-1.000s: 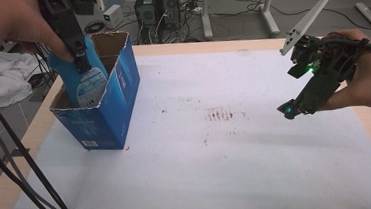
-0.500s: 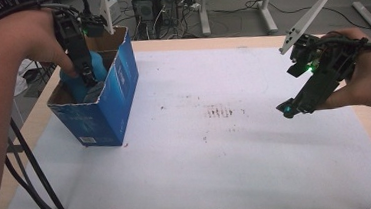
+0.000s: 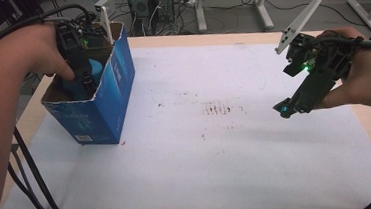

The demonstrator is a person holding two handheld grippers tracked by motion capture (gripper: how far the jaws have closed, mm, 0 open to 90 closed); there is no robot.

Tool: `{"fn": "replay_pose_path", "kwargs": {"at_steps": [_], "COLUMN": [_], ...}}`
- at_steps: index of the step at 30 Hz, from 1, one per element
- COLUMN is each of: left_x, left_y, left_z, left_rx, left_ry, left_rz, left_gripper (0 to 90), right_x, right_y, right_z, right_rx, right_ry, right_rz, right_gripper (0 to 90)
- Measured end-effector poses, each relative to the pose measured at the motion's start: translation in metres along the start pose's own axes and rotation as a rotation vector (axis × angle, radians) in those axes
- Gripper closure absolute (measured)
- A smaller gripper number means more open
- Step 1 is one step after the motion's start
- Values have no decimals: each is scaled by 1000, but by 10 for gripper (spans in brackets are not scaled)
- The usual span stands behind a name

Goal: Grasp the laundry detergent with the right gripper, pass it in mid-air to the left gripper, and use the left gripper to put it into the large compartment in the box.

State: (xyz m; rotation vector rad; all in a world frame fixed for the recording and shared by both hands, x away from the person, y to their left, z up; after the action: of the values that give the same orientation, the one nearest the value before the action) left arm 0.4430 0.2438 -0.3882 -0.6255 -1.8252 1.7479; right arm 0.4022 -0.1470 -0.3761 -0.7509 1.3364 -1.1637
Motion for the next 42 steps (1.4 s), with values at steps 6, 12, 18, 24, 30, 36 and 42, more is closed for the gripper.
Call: {"fn": "replay_pose_path", "kwargs": {"at_steps": [6, 12, 18, 24, 30, 36, 42], "left_x": [-1, -1, 1, 4, 7, 11, 10], "left_y": [1, 0, -6, -19, -32, -58, -80], "left_z": [-1, -1, -2, 0, 0, 1, 9], "left_rx": [5, 8, 12, 12, -12, -41, -63], "left_ry": [-6, -9, -14, -15, -24, -33, -13], "left_rz": [1, 2, 9, 14, 19, 38, 56], "left_gripper": [377, 370, 331, 302, 271, 238, 208], "right_x": [0, 2, 1, 2, 3, 7, 10], "right_y": [0, -2, -8, -7, -7, -6, -4], "right_z": [0, 2, 6, 4, 4, 5, 6], "right_rx": [-1, 3, 13, 12, 7, -3, -17], "right_ry": [8, 13, 33, 22, 21, 29, 36], "right_rz": [1, 2, 41, 32, 33, 22, 9], "right_gripper": [13, 13, 14, 14, 14, 14, 14]}}
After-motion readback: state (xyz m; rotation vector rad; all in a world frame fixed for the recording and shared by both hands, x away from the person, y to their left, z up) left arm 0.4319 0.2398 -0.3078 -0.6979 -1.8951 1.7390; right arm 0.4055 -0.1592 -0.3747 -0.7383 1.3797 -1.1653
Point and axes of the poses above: each handheld gripper's, and its own axes: y roughly forward along the jaws, x roughly out of its underside, z roughly to its right, the point moved 10 cm from there along y, roughly forward along the jaws, and after that the axes turned 12 degrees about -y, right-handed, at the moved point
